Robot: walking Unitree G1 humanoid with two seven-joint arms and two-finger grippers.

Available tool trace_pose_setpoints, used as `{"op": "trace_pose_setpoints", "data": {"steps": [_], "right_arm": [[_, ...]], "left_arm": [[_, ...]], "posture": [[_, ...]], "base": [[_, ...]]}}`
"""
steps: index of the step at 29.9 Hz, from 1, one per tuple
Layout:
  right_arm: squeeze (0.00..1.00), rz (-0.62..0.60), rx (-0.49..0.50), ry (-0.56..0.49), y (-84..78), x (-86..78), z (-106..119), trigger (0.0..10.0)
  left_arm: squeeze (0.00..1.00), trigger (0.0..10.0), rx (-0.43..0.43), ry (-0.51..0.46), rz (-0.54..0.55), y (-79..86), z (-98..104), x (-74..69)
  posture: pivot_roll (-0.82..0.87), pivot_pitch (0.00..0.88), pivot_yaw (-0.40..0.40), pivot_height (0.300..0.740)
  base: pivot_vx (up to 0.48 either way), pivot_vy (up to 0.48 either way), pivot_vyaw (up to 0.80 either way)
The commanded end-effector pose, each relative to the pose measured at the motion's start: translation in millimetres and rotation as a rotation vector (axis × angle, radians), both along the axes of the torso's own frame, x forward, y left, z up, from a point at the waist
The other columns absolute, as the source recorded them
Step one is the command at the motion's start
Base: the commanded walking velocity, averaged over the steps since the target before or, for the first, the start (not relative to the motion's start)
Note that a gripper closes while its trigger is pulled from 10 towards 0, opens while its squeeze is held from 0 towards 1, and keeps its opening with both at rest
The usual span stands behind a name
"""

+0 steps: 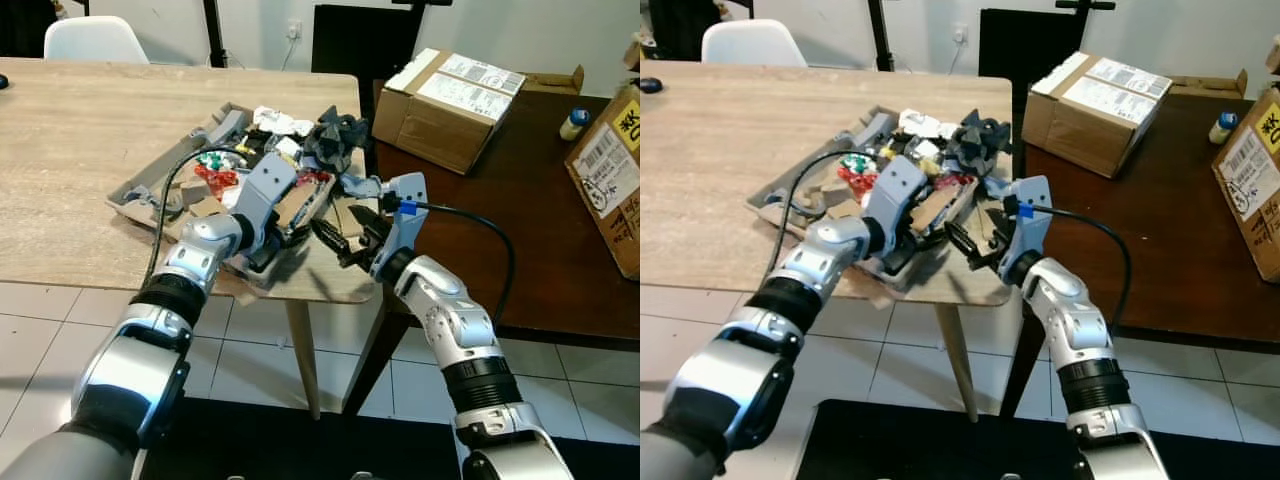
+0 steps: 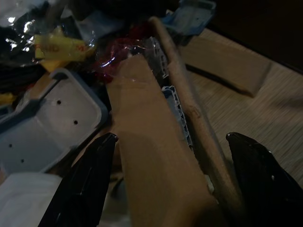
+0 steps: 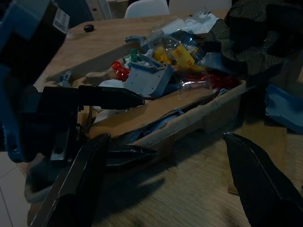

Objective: Picking trash to rubbish bin

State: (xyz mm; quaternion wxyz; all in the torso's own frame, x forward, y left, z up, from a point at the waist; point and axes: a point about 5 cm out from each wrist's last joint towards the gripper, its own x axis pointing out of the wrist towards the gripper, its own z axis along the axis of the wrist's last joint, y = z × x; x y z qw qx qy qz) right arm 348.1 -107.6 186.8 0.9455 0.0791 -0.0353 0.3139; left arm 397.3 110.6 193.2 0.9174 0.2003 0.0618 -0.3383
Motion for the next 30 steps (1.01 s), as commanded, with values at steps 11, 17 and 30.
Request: {"op": "trace_pose_setpoints", "data": {"steps": [11,17,30], "right_arm": [[0.00,0.027,-0.004,-0.011,2.4,-2.6,-0.2,10.0],[0.00,0.036,-0.007,-0.010,2.5,-3.3,-1.4,10.0],[0.00,0.036,-0.017,-0.009,1.8,-3.6,-2.4,10.0]], "left_arm": [[0.00,10.0,-0.446,0.045,0.046,13.6,27.9,6.0],[0.00,10.0,-0.383,0.038,0.093,26.1,22.3,7.7],[0.00,10.0,-0.097,0.066,0.102,15.8,-15.5,2.4]], "posture": [[0.10,0.156,0.005,0.740],[0.10,0.152,0.003,0.740],[0.09,0.156,0.004,0.740]], "base": [[0.000,0.000,0.00],[0.000,0.000,0.00],[0.000,0.000,0.00]]}}
